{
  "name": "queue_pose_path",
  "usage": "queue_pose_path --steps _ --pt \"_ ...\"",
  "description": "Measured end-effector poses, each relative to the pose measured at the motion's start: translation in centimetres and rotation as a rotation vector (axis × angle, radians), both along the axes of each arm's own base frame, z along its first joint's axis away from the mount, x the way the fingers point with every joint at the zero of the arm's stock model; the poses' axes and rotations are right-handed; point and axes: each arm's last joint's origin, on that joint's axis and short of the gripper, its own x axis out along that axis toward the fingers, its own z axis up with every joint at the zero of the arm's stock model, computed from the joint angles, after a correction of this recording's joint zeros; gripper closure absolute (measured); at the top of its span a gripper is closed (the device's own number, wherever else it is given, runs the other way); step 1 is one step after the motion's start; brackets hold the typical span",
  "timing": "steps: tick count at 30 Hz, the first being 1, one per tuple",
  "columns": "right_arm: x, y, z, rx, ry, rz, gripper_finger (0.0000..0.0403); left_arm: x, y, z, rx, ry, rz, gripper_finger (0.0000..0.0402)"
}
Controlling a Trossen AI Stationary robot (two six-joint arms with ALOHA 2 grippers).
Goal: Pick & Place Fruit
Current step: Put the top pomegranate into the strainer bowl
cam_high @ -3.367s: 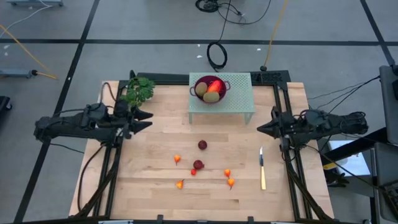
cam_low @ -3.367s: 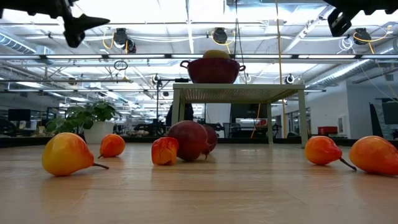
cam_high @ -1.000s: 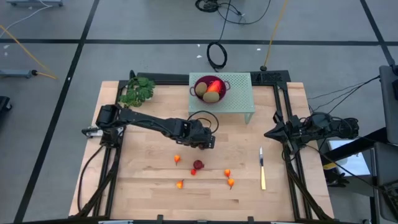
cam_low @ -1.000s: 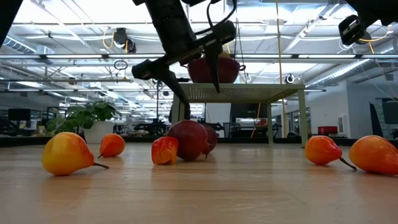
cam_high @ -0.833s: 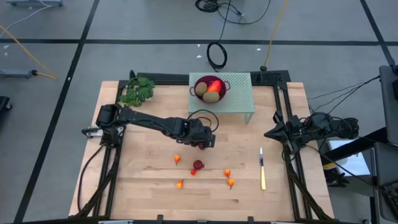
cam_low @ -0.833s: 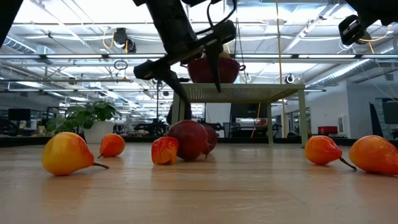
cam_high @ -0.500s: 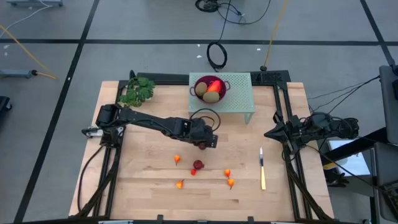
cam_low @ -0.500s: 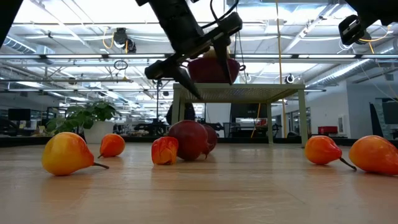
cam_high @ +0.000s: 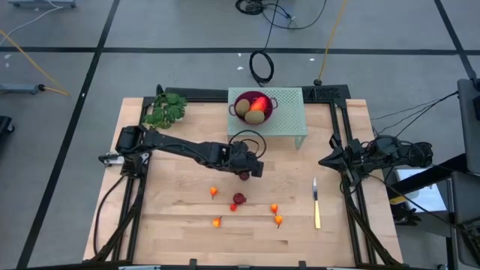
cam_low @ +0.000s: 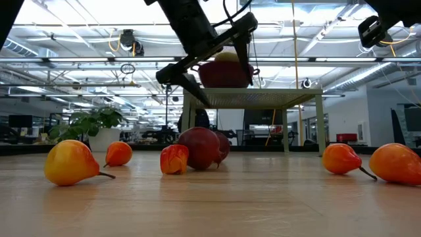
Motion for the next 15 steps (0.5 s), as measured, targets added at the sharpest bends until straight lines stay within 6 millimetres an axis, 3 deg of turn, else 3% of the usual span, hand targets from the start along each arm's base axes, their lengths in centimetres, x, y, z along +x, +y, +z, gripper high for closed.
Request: queue_pose_path --steps 7,15 --pt "0.00 0.00 0.00 0.000 0.000 0.000 0.0399 0.46 -0.34 0.34 0.075 -0.043 -0.087 0.0083" --pt "0.00 0.00 0.00 0.000 0.000 0.000 0.0399 0.42 -0.20 0.31 0.025 -0.057 0.007 0.0108"
